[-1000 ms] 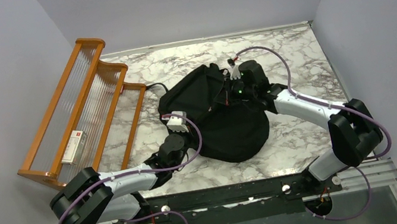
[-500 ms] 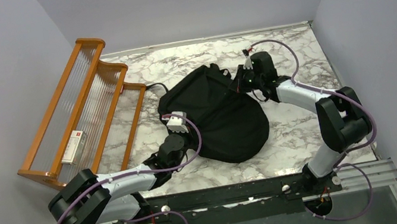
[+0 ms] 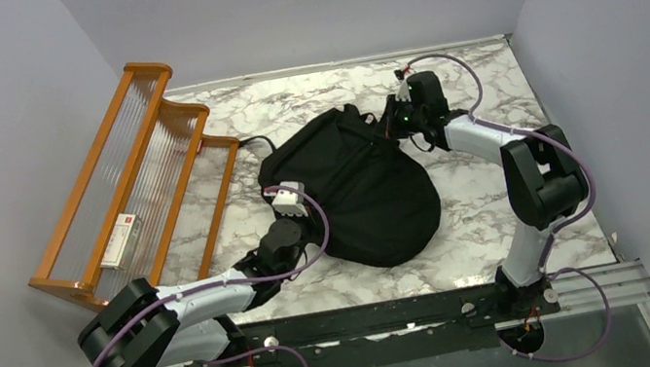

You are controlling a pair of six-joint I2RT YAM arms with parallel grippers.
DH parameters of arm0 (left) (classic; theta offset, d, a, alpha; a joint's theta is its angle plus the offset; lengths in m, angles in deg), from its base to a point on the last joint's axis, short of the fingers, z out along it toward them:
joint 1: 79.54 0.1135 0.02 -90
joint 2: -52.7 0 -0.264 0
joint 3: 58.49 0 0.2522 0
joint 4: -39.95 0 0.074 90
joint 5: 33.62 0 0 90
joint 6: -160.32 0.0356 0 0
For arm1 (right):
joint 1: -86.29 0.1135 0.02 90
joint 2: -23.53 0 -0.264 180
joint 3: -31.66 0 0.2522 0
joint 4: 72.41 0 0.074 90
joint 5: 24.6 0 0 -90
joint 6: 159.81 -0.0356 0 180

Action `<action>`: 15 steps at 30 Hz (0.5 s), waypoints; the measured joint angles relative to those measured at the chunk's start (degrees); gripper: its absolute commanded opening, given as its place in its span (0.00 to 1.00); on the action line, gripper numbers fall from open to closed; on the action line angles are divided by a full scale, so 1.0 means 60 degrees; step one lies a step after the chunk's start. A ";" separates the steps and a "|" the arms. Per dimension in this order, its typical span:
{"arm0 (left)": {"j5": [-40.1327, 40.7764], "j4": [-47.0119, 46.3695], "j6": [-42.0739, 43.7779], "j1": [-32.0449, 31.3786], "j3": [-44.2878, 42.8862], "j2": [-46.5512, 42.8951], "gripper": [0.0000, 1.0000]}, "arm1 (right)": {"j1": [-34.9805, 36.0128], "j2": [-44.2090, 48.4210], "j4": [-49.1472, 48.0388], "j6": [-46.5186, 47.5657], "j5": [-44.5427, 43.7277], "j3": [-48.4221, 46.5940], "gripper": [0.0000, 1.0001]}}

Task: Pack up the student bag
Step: Zip the student bag at the center of the board.

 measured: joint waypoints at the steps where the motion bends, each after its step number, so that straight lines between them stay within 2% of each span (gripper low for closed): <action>1: 0.0000 0.0004 -0.0004 0.0004 -0.0015 0.0000 0.00 | -0.0018 -0.0029 0.0026 0.0011 0.0040 -0.0051 0.01; 6: -0.0007 0.0106 0.0051 0.0022 -0.0248 0.0080 0.32 | -0.0109 -0.0066 0.0109 0.0138 0.0186 -0.0328 0.01; 10: -0.0393 0.0346 0.0426 0.0255 -0.1144 0.0652 0.61 | -0.0452 -0.0084 0.0095 0.0441 0.0149 -0.0696 0.01; 13: -0.1009 0.0477 0.0787 0.0532 -0.2051 0.1213 0.76 | -0.0823 -0.0117 0.0062 0.0634 -0.0004 -0.1078 0.01; 15: -0.1504 0.0546 0.1035 0.0776 -0.2656 0.1461 0.83 | -0.1035 -0.0135 0.0029 0.0743 -0.0106 -0.1304 0.06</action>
